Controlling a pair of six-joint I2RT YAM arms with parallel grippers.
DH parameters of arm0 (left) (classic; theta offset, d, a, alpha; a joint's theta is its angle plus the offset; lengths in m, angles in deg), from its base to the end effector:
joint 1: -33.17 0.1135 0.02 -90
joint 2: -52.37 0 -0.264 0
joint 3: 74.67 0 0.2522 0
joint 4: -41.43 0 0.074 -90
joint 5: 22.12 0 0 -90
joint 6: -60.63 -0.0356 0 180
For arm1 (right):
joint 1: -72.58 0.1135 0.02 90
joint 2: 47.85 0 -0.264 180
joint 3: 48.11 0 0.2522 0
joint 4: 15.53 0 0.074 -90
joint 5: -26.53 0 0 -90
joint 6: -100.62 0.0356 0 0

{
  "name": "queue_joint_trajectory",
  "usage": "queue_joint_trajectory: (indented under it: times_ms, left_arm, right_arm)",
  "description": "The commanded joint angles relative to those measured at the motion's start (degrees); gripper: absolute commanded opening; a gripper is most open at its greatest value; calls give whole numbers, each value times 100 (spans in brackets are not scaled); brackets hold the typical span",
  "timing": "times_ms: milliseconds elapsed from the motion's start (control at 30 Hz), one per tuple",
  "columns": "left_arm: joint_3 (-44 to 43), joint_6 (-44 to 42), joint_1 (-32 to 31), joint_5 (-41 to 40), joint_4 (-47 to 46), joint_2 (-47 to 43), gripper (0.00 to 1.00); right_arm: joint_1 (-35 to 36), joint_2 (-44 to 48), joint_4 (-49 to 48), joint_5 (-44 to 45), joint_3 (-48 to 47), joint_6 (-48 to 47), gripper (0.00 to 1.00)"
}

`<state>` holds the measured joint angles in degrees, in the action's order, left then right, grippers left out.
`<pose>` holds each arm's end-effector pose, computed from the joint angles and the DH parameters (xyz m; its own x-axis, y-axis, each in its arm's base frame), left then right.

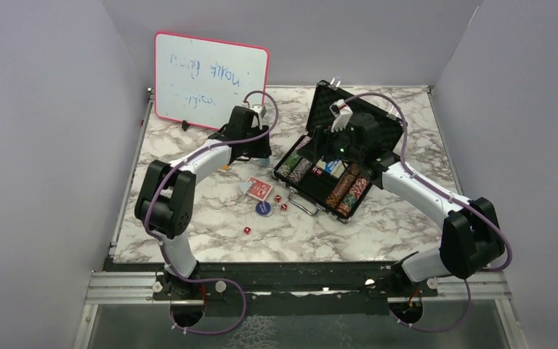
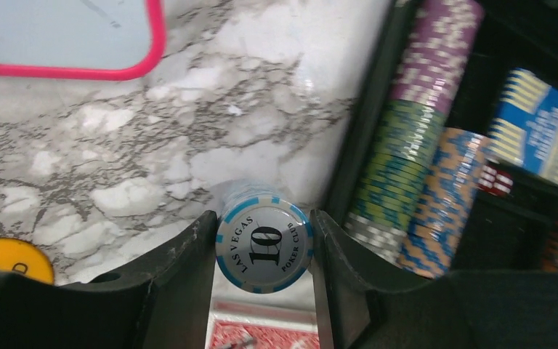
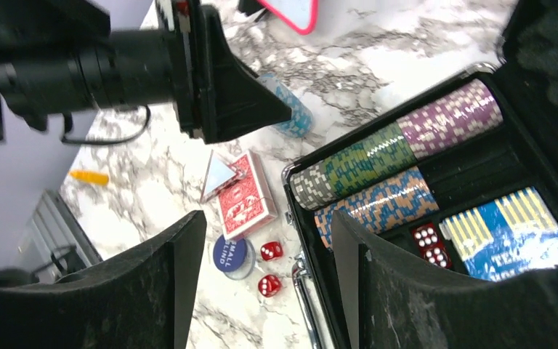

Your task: Pack up texas hold em set

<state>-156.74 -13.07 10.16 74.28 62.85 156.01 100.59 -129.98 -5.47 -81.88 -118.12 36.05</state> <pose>0.3637 -0.1588 0.2028 -0.7325 0.0080 -0.6807 0.2687 0.9222 -0.2783 0.2863 0.1650 0.2814 -0.6032 0.1406 -0.7851 -0.4925 0.7086 0.5053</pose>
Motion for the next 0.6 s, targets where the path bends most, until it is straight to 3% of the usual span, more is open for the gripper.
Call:
queue_joint_trajectory:
  times_ms: [0,200,333,567]
  left_arm:
    - [-745,-456,-11,1679,795,-824,22]
    - [-891,4,-5,3701,1036,-1205,22]
    - [-1047,497,-8,4572,1015,-1225,22]
    - [-605,1634,-12,4883,431,-1290,22]
  right_arm:
    - [9,-72,-182,-1229,-345,-1386,68]
    - [11,-120,-10,-1866,-694,-2097,71]
    - [9,-75,-6,-2259,-688,-2216,71]
    - [12,52,77,-2161,-494,-2565,65]
